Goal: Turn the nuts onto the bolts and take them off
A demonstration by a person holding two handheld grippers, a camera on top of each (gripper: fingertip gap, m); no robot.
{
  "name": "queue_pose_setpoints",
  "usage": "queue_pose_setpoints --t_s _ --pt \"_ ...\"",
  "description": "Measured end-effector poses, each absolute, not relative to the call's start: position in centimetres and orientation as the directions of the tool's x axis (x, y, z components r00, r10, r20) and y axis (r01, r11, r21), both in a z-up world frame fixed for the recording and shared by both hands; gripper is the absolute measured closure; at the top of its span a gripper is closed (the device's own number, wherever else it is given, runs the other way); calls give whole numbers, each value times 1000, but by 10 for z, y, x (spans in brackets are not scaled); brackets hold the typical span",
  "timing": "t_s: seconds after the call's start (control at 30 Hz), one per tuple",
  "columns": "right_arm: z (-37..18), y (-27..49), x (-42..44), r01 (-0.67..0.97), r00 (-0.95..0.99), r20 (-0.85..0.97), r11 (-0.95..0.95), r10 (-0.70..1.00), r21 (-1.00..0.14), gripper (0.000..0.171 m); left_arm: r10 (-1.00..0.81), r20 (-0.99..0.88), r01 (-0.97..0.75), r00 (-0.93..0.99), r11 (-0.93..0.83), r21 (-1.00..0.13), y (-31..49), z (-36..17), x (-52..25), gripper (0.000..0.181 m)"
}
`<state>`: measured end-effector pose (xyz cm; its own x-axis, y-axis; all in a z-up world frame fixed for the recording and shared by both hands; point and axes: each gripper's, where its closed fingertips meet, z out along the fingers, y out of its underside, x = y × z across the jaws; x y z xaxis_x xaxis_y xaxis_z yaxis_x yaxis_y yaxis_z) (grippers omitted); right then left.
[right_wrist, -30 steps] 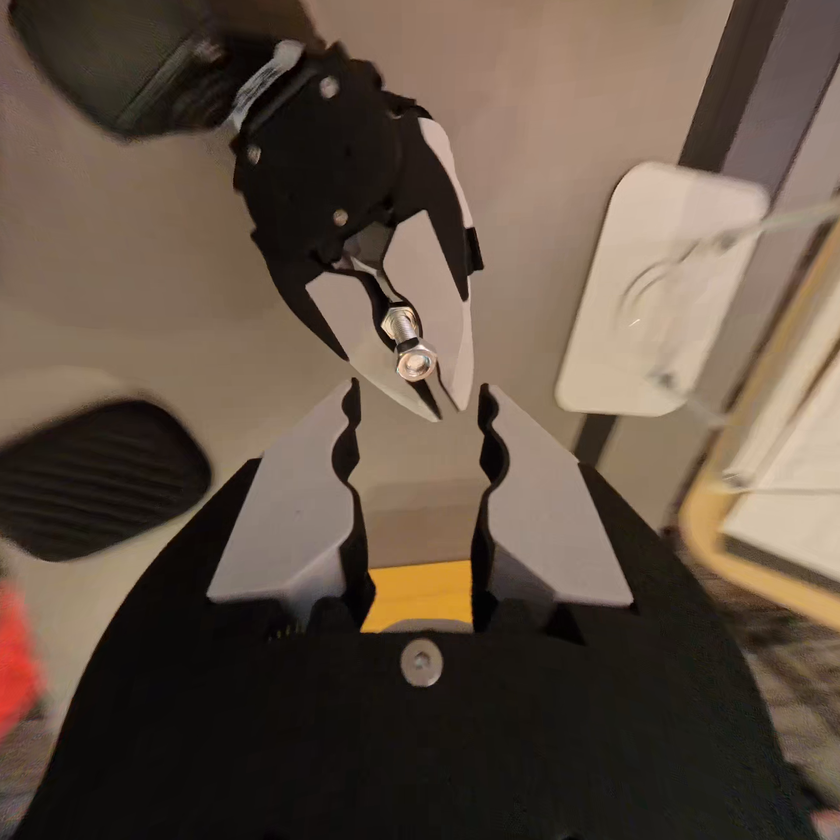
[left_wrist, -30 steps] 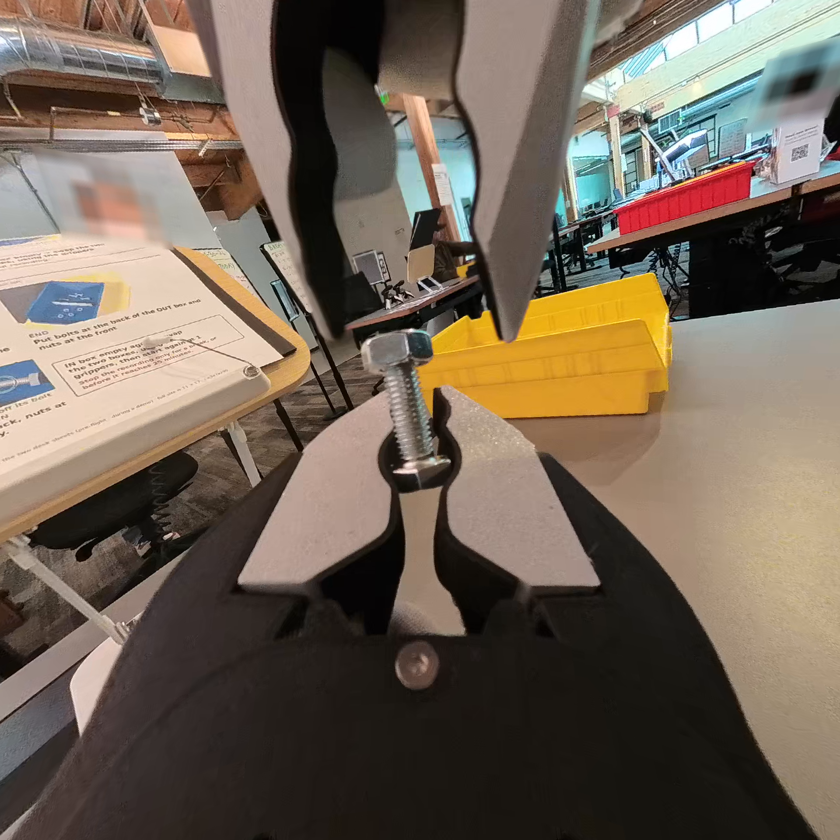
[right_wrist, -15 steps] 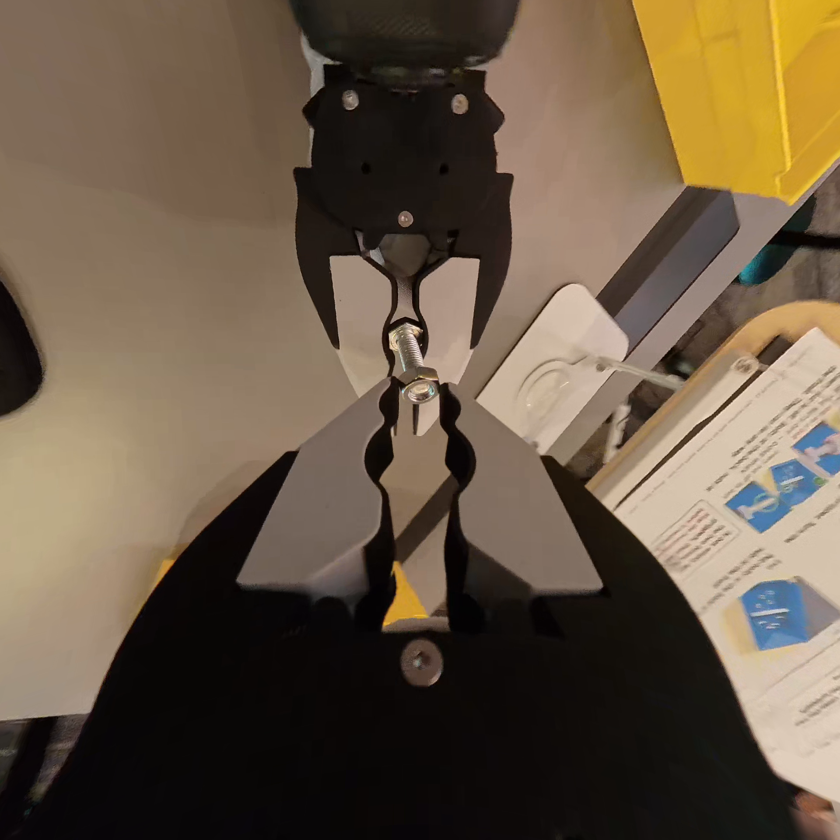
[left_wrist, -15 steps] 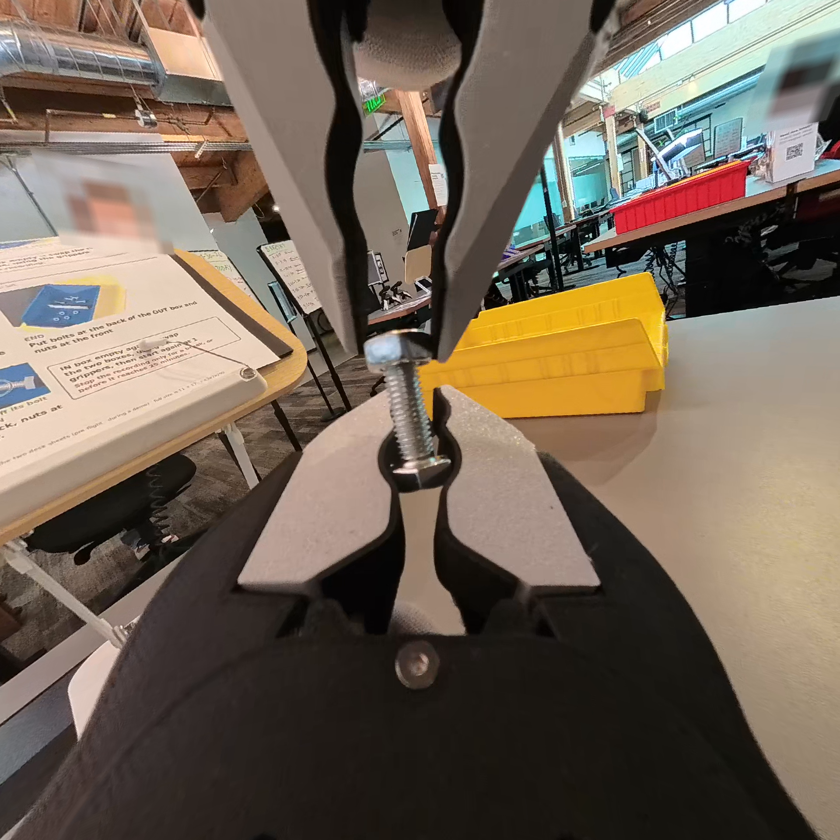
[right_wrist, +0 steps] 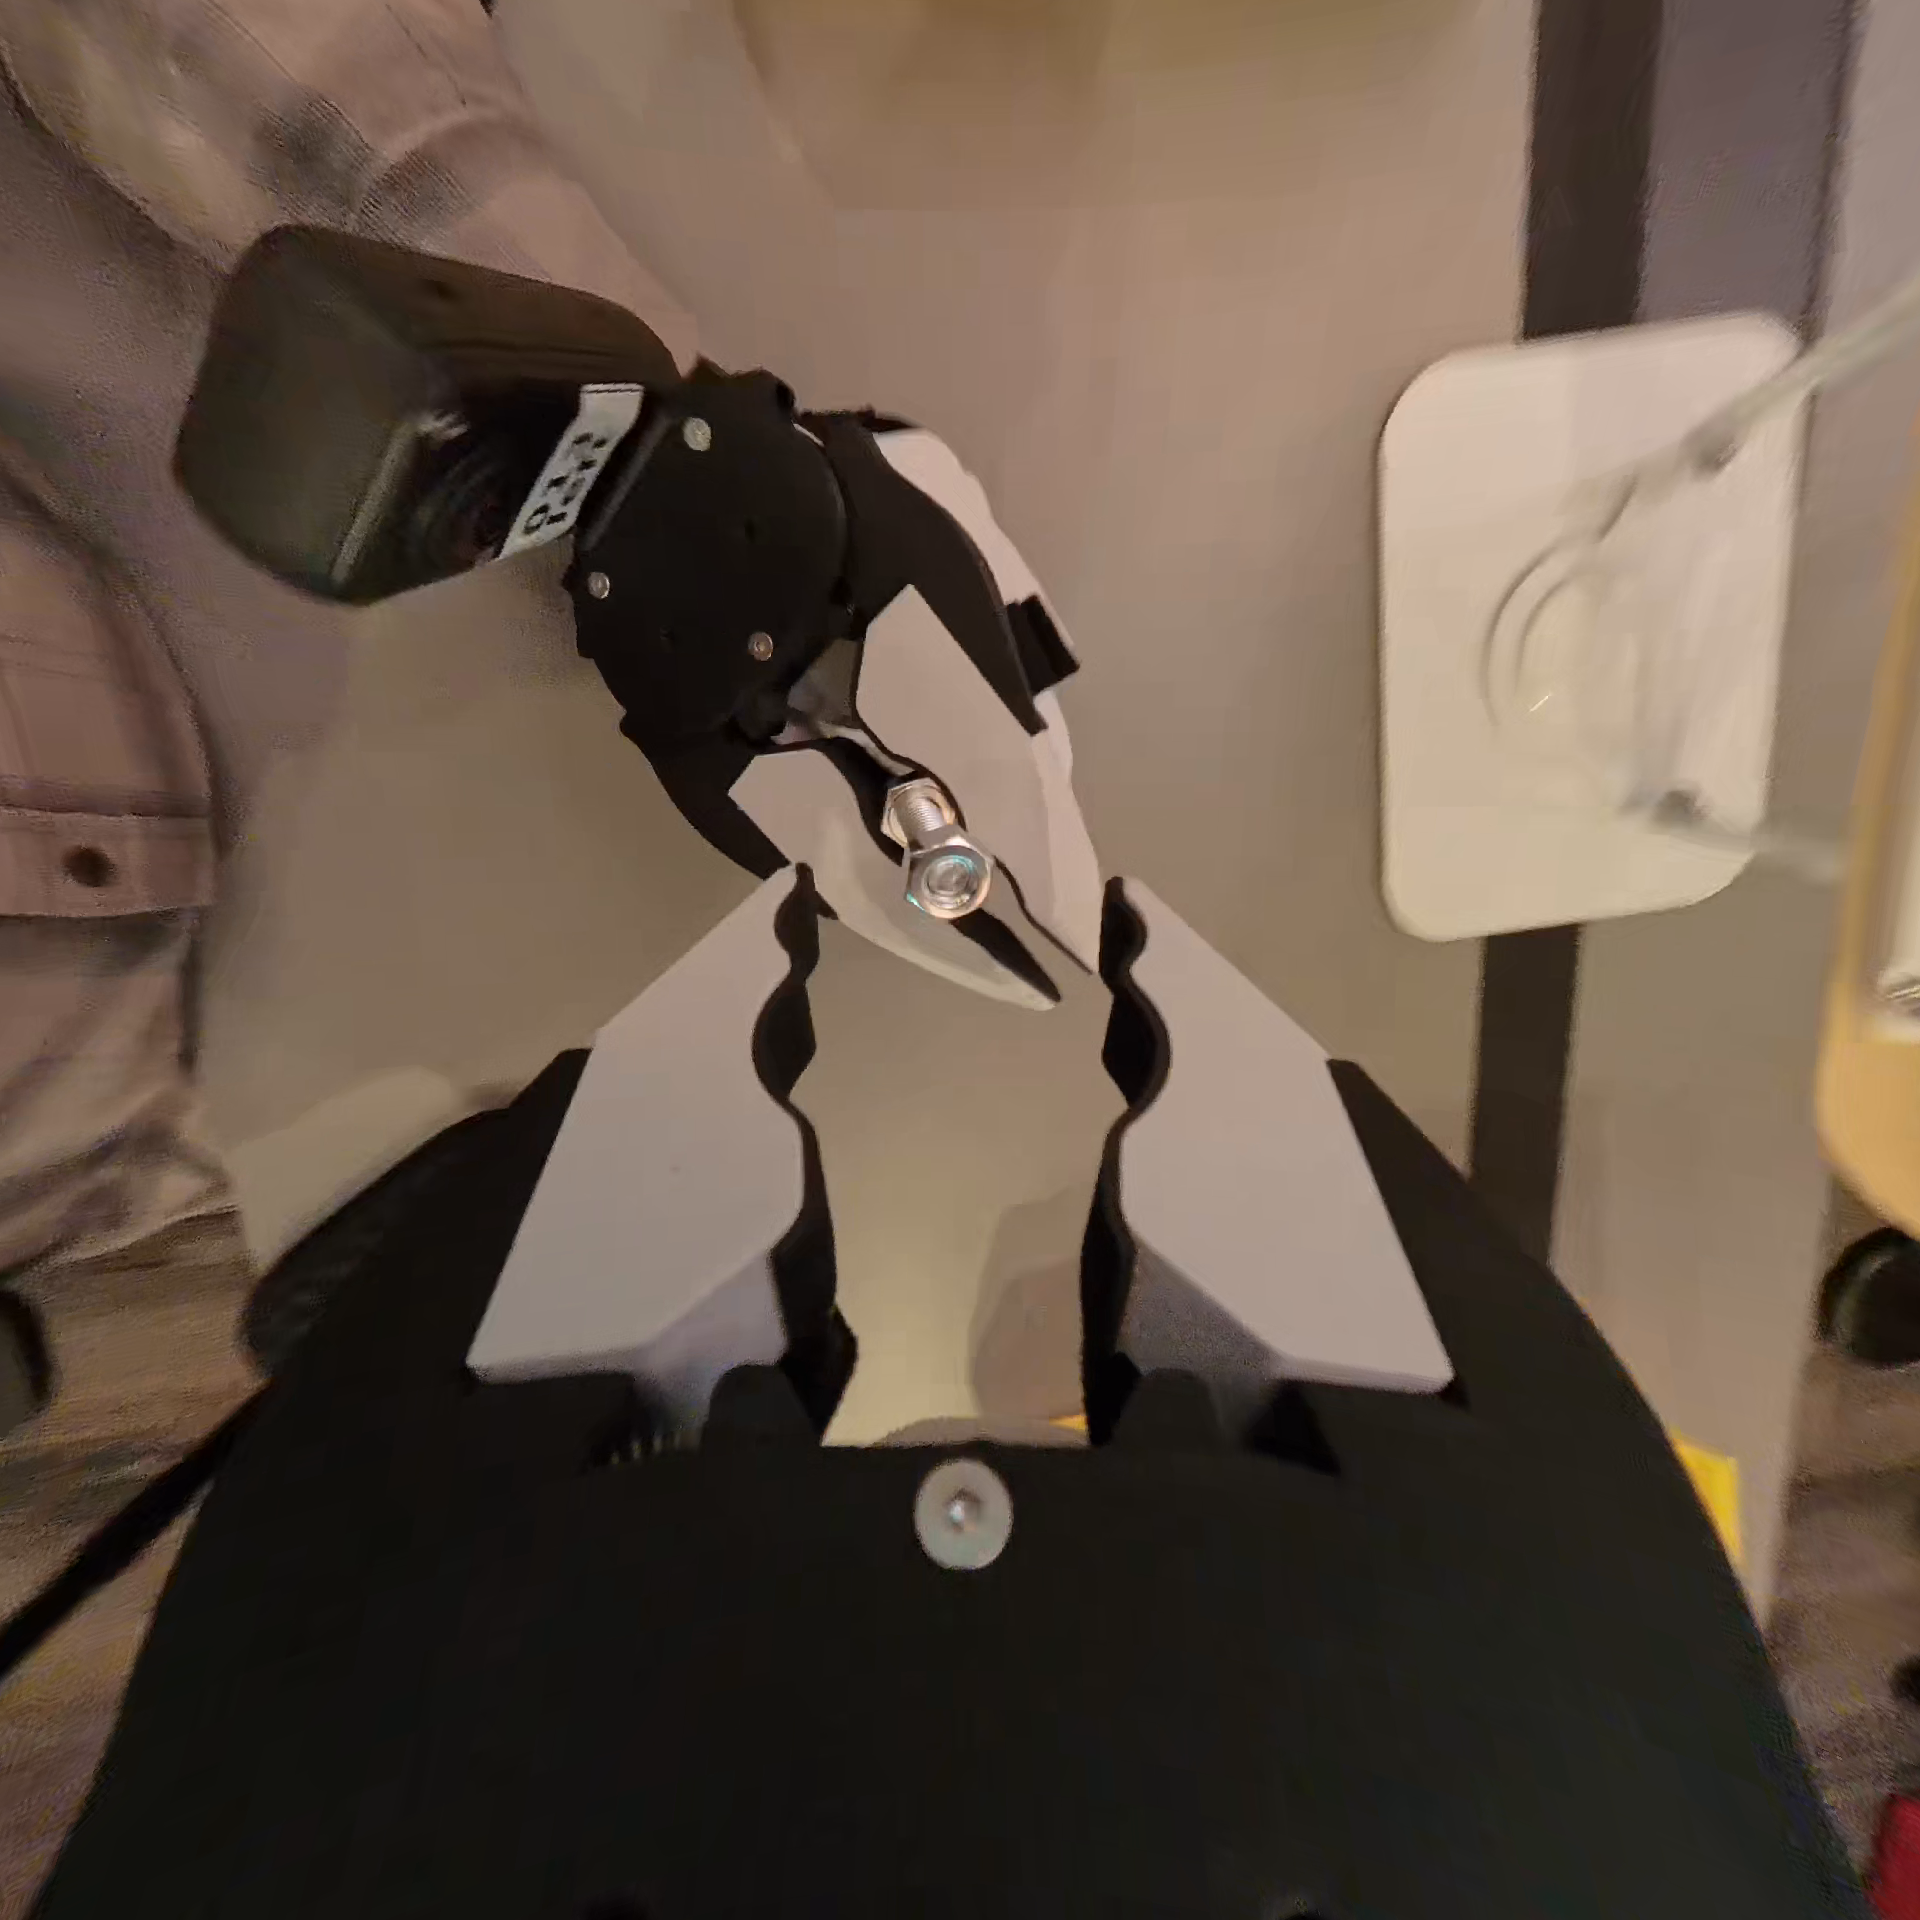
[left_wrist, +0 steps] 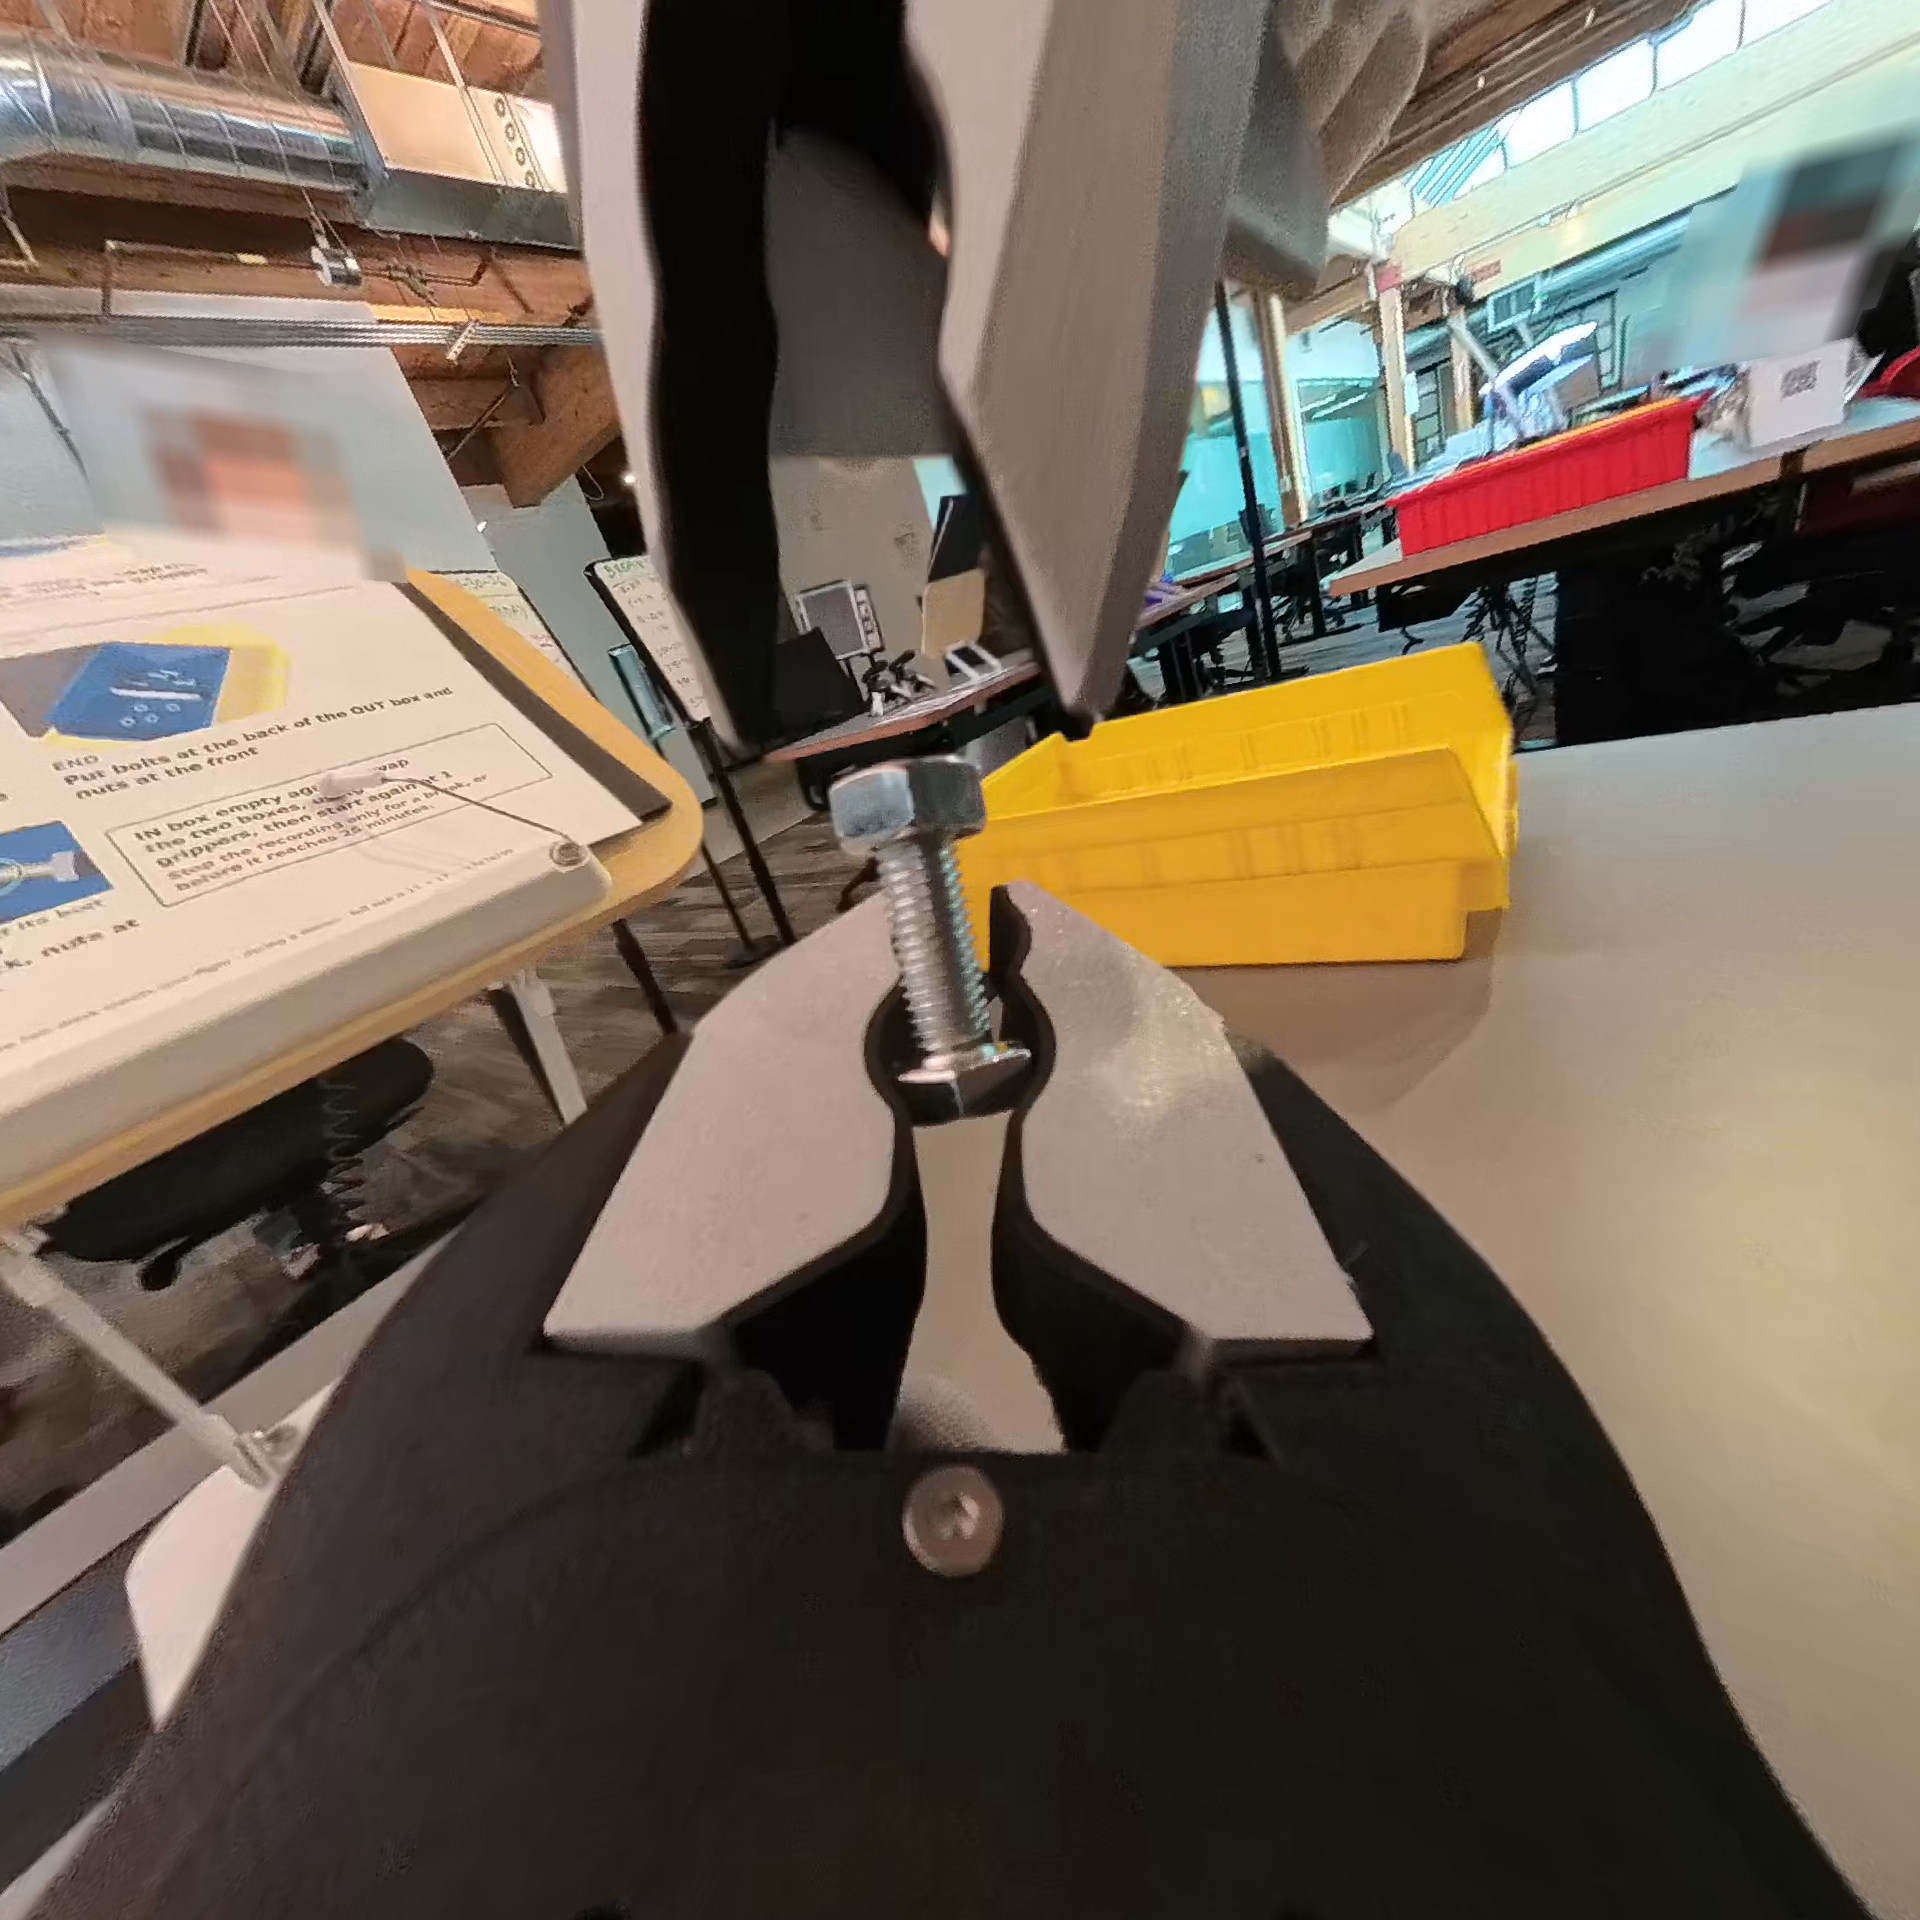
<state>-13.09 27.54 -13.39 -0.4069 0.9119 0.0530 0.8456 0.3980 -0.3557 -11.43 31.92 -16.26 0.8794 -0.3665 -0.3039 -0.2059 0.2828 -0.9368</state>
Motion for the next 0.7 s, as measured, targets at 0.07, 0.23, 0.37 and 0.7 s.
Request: queue_pose_setpoints --t_s 0.07,0.23,0.37,0.7 --pt "-119 272 -135 786 -452 71 434 889 -439 114 -395 -262 -157 881 278 -948 318 -159 -116 172" --pt "-86 261 -144 566 -516 46 380 856 -732 124 -501 -174 -48 848 254 -966 314 -150 -113 172" --pt "-79 263 -146 378 -545 94 344 833 -860 129 -588 -83 67 805 228 -971 309 -140 -113 172" --pt "-80 262 -134 45 -726 19 76 687 -996 141 -776 -22 205 630 194 -959 284 -114 -104 172"
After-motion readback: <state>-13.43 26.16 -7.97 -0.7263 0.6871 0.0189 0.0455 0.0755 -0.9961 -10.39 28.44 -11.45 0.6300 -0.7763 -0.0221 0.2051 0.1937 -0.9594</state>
